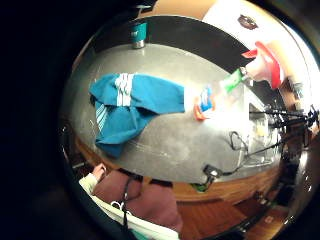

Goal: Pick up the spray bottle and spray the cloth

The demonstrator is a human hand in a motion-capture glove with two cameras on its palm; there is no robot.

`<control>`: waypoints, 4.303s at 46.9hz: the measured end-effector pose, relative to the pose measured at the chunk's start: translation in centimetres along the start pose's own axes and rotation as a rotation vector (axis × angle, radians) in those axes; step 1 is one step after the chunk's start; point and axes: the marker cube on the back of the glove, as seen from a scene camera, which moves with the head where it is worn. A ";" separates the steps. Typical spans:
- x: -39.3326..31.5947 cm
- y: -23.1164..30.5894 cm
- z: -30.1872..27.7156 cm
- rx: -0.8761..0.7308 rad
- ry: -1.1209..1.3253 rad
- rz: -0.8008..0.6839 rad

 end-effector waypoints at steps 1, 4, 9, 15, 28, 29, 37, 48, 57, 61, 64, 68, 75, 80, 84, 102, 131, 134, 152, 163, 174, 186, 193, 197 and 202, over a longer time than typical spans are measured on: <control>0.2 0.1 0.0 0.015 -0.007 0.002; 0.6 0.2 -0.1 0.057 -0.028 0.011; 1.8 0.5 -0.4 0.121 -0.057 0.018; 3.3 0.8 -0.6 0.144 -0.084 0.019; 5.9 2.2 0.1 0.172 -0.138 0.054; 6.1 2.4 0.1 0.178 -0.147 0.058; 8.0 3.5 0.4 0.241 -0.194 0.105; 10.7 4.2 0.9 0.313 -0.241 0.195; 13.2 4.1 1.2 0.368 -0.279 0.258; 14.3 3.8 1.2 0.389 -0.324 0.299; 15.1 3.6 1.4 0.412 -0.381 0.345; 15.9 3.3 1.9 0.436 -0.455 0.405; 16.9 2.5 2.4 0.474 -0.562 0.474; 17.6 1.9 2.7 0.494 -0.619 0.515; 17.6 1.7 3.3 0.499 -0.663 0.543; 18.8 -0.3 4.4 0.500 -0.782 0.629; 19.9 -3.2 4.9 0.467 -0.858 0.703; 19.8 -3.3 5.4 0.474 -0.845 0.693; 19.8 -3.9 6.5 0.519 -0.912 0.717; 19.8 -4.3 6.9 0.492 -0.925 0.704; 20.0 -4.5 7.0 0.472 -0.918 0.693; 20.3 -4.8 7.3 0.485 -0.950 0.738; 20.9 -5.1 7.2 0.482 -0.948 0.752; 20.9 -5.5 7.4 0.480 -0.943 0.755; 20.5 -5.8 8.0 0.456 -0.947 0.749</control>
